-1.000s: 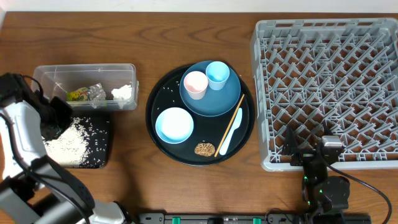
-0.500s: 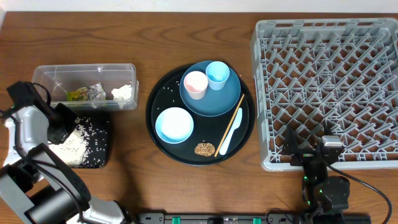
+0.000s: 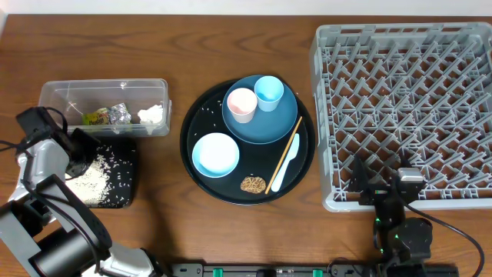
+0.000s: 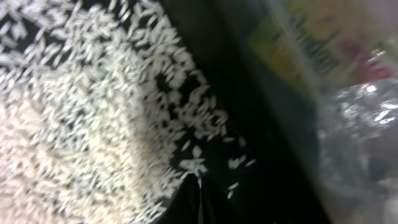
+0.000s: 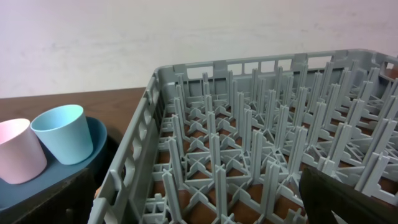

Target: Sort waste into correct bins and load items into the dishwasher rack

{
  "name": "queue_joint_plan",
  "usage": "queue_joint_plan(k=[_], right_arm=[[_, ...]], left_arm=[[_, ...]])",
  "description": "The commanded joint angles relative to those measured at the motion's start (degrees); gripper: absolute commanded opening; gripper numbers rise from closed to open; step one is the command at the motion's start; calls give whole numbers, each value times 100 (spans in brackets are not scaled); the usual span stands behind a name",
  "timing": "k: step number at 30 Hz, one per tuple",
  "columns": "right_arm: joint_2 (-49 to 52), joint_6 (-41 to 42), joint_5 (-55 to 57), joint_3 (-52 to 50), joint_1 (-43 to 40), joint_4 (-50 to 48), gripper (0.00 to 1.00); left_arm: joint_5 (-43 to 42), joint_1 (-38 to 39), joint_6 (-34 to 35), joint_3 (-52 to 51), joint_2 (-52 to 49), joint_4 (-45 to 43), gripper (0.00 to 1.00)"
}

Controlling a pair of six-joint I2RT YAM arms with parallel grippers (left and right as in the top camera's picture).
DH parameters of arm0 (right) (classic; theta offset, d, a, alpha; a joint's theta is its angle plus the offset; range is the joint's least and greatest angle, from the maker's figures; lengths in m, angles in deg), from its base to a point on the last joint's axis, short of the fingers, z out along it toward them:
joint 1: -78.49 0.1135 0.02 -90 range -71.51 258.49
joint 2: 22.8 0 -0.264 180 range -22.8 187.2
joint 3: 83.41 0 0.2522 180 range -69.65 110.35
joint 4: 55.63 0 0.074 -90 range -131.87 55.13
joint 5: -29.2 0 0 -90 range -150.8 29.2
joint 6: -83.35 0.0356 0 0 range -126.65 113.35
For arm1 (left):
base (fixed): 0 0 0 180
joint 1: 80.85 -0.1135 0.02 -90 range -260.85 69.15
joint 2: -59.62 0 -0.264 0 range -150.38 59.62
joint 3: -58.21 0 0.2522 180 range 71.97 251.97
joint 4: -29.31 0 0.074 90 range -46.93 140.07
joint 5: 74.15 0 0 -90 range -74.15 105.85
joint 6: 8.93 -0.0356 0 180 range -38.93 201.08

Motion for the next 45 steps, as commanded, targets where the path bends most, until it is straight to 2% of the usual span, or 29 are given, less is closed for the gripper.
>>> queue_joint_plan(k=[1,16,40,45], right_arm=[[13,-76,39,-9,-7,11,99],[13,-76,42,-9,-7,11,99],[13,-76,42,-9,-7,11,99],[13,-76,42,-9,-7,11,99]], left_arm=[[-179,50,-57,-166,-42,-142,6],[-503,328,-55,-494,-42,-1113,6],[-514,476,-232,-494,-313,-2028,6],[-822,474,-234,-463,-422,-2277,6]])
